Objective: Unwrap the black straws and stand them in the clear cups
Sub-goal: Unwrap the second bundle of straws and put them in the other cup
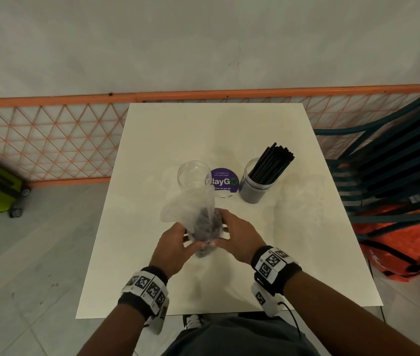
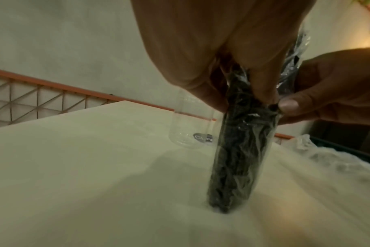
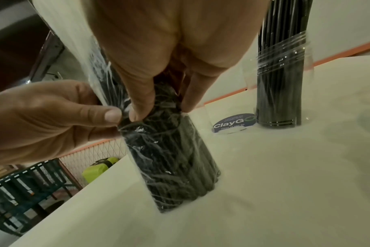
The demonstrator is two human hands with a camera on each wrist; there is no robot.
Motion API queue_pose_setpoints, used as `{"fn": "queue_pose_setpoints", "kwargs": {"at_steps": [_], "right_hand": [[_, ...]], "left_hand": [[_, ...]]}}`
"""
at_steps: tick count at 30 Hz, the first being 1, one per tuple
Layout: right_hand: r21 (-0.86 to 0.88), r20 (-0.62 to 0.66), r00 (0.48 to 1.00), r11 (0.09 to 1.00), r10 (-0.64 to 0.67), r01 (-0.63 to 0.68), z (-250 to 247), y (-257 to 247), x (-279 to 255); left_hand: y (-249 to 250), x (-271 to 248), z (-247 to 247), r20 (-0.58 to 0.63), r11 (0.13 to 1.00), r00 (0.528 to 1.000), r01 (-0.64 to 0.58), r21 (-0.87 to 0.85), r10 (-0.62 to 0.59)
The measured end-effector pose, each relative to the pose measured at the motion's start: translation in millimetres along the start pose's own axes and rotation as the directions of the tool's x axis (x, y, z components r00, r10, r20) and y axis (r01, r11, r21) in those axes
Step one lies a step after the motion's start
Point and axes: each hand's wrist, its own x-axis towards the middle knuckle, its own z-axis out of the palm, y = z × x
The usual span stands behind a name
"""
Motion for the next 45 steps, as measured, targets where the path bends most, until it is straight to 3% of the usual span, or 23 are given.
{"fn": "queue_pose_setpoints", "kwargs": {"at_steps": [2,3,7,9,14,18,22,28,31,33,40,45], "right_hand": [[-0.004,0.006,1.000,1.000,0.000,0.000,2,1,1],[0.002,0.001,1.000,1.000,0.000,0.000,3,1,1],[0.060,-0.096,0.995,0.998,0.015,-0.009,3,-3,3],[0.077,-0.117,0.993,0.997,0.017,-0.008,4,-2,3],[-0.112,0.031,0.996,0.990,0.084,-0.080,10,7,3],[-0.119,0.002,0.997,0.990,0.074,-0.073,11,8,1],[-0.125,-0.041,0.996,0.988,0.082,-0.086,12,10,1],[-0.180,0.043,0.993,0.979,0.106,-0.097,11,11,1],[-0.220,0.028,0.994,0.971,0.101,-0.092,12,14,-3],[-0.245,0.012,0.995,0.965,0.096,-0.090,13,15,-4],[-0.181,-0.047,0.994,0.978,0.098,-0.105,5,14,-7],[-0.187,0.018,0.989,0.972,0.148,-0.142,8,11,-5]], "left_hand": [[-1,-3,0,0.031,0.981,0.998,0.042,0.188,-0.048],[-2,-3,0,0.024,0.978,0.999,0.033,0.204,-0.038],[14,-4,-4,-0.111,0.993,0.988,-0.113,-0.033,0.109],[11,-2,0,-0.133,0.989,0.982,-0.141,-0.051,0.133],[-3,-5,21,-0.018,0.987,1.000,-0.001,0.159,0.004],[-2,-3,26,-0.062,0.975,0.997,0.054,0.214,-0.042],[-2,-4,25,-0.098,0.993,0.995,0.021,0.120,-0.009],[-4,-11,22,0.019,0.988,0.999,-0.028,0.153,0.026],[4,-15,19,-0.039,0.992,0.998,-0.043,-0.117,0.039],[6,-15,18,-0.081,0.980,0.996,-0.045,-0.195,0.029],[7,-10,21,-0.116,0.982,0.992,-0.065,-0.178,0.045],[0,-7,25,-0.077,0.992,0.997,-0.020,-0.122,0.011]]}}
